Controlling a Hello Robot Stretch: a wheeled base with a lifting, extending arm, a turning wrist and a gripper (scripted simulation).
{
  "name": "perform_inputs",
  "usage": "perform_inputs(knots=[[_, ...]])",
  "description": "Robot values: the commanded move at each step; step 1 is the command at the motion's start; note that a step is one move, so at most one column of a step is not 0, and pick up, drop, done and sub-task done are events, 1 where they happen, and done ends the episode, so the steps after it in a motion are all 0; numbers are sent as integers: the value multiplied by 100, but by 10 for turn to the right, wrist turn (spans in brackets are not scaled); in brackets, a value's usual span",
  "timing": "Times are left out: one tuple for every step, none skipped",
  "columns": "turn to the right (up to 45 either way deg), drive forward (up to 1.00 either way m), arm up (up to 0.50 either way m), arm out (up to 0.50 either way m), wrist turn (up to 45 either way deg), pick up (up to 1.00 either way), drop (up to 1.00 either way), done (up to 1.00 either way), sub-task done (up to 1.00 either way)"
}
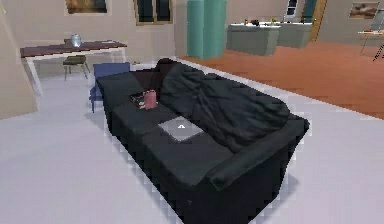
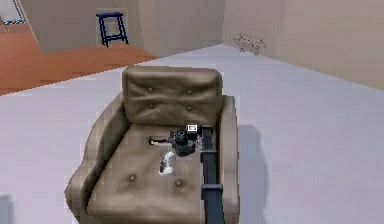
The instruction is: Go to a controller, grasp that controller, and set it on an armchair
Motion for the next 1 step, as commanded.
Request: perform_inputs(knots=[[0,0,0,0,0,0,0,100,0]])
